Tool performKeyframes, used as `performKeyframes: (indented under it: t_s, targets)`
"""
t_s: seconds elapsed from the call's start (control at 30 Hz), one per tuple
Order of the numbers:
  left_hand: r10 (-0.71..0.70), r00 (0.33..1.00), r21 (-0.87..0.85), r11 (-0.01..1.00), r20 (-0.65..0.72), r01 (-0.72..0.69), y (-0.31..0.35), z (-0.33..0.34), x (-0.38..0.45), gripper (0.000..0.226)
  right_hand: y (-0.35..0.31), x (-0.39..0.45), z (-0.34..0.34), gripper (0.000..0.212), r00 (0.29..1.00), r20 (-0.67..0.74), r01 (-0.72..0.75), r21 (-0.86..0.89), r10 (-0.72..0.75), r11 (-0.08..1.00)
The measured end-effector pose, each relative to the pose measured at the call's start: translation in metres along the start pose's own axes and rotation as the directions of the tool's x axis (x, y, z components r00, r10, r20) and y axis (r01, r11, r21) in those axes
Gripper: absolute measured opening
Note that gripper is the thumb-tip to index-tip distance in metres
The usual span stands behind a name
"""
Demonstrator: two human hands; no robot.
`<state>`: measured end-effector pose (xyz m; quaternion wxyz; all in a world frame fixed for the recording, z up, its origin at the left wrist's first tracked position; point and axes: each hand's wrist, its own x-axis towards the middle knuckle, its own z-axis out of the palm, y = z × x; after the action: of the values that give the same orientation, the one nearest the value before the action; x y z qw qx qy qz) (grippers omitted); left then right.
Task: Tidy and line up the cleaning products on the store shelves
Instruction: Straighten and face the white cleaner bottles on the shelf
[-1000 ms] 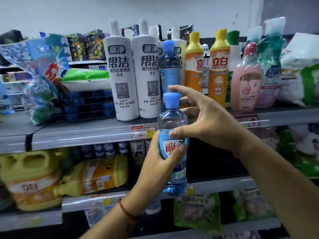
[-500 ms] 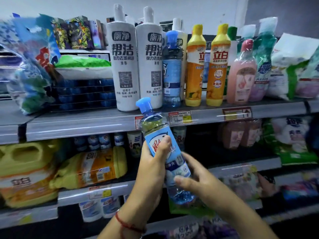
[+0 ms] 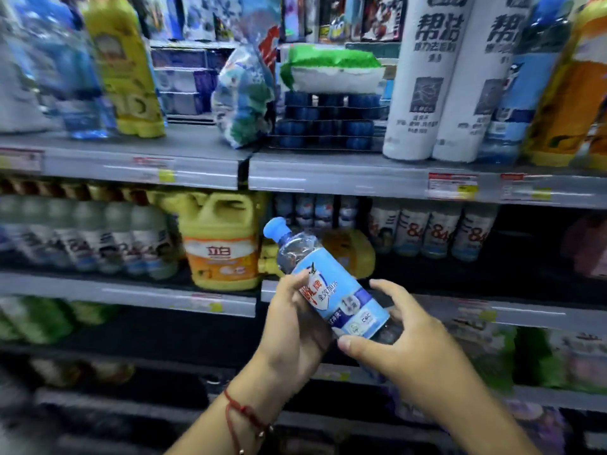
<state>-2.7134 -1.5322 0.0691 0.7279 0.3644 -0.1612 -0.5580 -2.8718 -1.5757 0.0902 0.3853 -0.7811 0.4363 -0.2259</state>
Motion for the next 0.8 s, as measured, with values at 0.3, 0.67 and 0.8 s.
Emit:
performKeyframes:
  t_s: [0.3,0.67,0.8]
  targets:
    - [0.187,0.981,0.439,0.886,-0.043,-0.149,0.059,-0.102,-0.049,0.054,-0.034,0.008,0.107,0.069,0.931,0.355,-0.053,0.368,-0.088,0.928]
    - [0.288,0.947,0.929,0.290,0.143,-0.228,0.145,-0.166,-0.118,0.067,-0.090,-0.019,0.245,0.069,0.823,0.528,-0.162,0.572,-0.210,0.804]
    - [0.316,0.938,0.955,0.208,0.140,-0.213,0.160,-0.182,-0.129,0.082,-0.106,-0.017,0.259,0.055,0.800,0.548,-0.106,0.529,-0.244,0.842]
